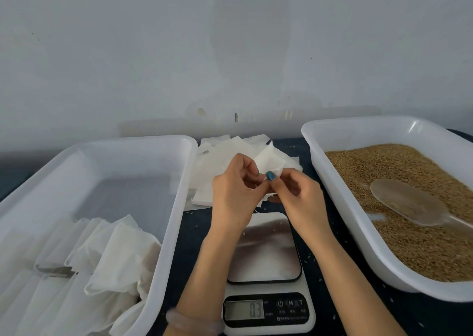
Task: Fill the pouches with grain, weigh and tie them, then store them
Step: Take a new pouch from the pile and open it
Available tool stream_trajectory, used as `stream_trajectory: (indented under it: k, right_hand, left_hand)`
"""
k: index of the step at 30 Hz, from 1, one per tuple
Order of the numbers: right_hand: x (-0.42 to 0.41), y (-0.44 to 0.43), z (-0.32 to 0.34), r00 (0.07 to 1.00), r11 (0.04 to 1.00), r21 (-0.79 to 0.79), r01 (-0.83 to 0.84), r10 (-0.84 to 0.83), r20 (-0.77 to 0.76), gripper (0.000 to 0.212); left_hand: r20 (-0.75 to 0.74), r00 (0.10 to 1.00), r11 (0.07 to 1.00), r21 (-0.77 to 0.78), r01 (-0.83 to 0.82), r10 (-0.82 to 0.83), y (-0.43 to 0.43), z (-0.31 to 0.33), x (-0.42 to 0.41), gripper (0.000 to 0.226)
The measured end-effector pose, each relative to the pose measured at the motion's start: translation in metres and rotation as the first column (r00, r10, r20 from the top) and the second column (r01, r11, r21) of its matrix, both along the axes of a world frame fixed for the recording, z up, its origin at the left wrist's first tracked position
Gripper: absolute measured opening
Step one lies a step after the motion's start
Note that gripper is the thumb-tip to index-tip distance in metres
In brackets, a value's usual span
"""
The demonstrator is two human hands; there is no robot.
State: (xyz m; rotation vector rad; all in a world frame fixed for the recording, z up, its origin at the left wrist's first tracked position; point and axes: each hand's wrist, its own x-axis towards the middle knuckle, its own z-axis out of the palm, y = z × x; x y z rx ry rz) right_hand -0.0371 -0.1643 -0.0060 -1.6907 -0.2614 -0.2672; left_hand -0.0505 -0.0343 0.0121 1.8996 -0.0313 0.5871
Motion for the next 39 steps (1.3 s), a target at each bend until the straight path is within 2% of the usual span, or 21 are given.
stream_trajectory:
  k: [3, 9, 11, 13, 15, 18, 22, 25, 27, 30, 32, 34, 37, 39]
  right_hand:
    - [0.001, -0.003, 0.001, 1.000, 1.000, -0.022, -0.001, 0.001, -0.005, 0.013]
    - [0.001, -0.009, 0.002, 0.997, 0.987, -0.138, 0.078, -0.079, -0.005, 0.020]
    - [0.001, -0.010, 0.001, 0.996, 0.968, -0.234, 0.090, -0.094, -0.005, 0.018]
    - [0.000, -0.009, 0.000, 0.995, 0.928, -0.364, 0.076, -0.094, -0.031, 0.013]
    - [-0.001, -0.006, 0.000, 0.990, 0.897, -0.431, 0.096, -0.131, -0.053, 0.025]
    - [-0.004, -0.002, 0.003, 0.984, 0.924, -0.345, 0.162, -0.175, -0.006, 0.030]
    - [-0.004, -0.003, 0.006, 0.980, 0.954, -0.225, 0.199, -0.199, 0.024, 0.018]
    - [-0.005, -0.006, 0.007, 0.980, 0.954, -0.225, 0.200, -0.191, 0.064, 0.007]
    - [-0.005, -0.009, 0.010, 0.988, 0.960, -0.232, 0.155, -0.145, 0.059, 0.009]
    - [-0.003, -0.013, 0.011, 0.994, 0.954, -0.280, 0.106, -0.097, 0.048, 0.017]
    - [-0.002, -0.015, 0.013, 1.000, 0.952, -0.305, 0.021, -0.015, 0.024, 0.022]
    - [-0.002, -0.017, 0.015, 0.997, 0.954, -0.292, -0.070, 0.071, -0.004, 0.018]
    - [0.000, -0.020, 0.015, 0.993, 0.967, -0.226, -0.115, 0.106, -0.052, 0.006]
    - [0.000, -0.020, 0.015, 0.995, 0.978, -0.189, -0.089, 0.079, -0.059, 0.010]
  left_hand:
    - [-0.012, 1.000, 0.999, 0.047, -0.005, 0.005, -0.002, 0.000, -0.001, 0.036]
    - [0.049, 0.999, 0.988, 0.152, -0.004, -0.004, 0.000, 0.005, -0.004, 0.034]
    - [0.148, 0.988, 0.960, 0.270, -0.076, 0.037, -0.002, 0.006, -0.007, 0.028]
    - [0.240, 0.969, 0.893, 0.420, -0.161, 0.062, -0.007, 0.005, -0.008, 0.021]
    - [0.281, 0.957, 0.825, 0.521, -0.220, 0.078, -0.010, 0.004, -0.009, 0.018]
    - [0.292, 0.952, 0.831, 0.507, -0.231, 0.087, -0.009, 0.006, -0.009, 0.014]
    - [0.249, 0.968, 0.904, 0.421, -0.075, -0.036, -0.006, 0.009, -0.010, 0.016]
    - [0.242, 0.969, 0.868, 0.490, -0.076, -0.052, -0.010, 0.010, -0.011, 0.020]
    - [0.244, 0.966, 0.831, 0.553, -0.067, -0.085, -0.009, 0.008, -0.012, 0.036]
    - [0.059, 0.961, 0.765, 0.619, 0.177, -0.270, -0.006, 0.003, -0.012, 0.083]
    - [0.039, 0.965, 0.711, 0.684, 0.163, -0.258, -0.006, 0.000, -0.011, 0.095]
    - [0.109, 0.968, 0.701, 0.708, 0.084, -0.226, -0.006, -0.001, -0.009, 0.083]
    - [0.148, 0.974, 0.724, 0.689, 0.021, -0.169, -0.002, -0.003, -0.008, 0.058]
    - [0.108, 0.987, 0.724, 0.690, 0.010, -0.117, 0.001, -0.004, -0.009, 0.058]
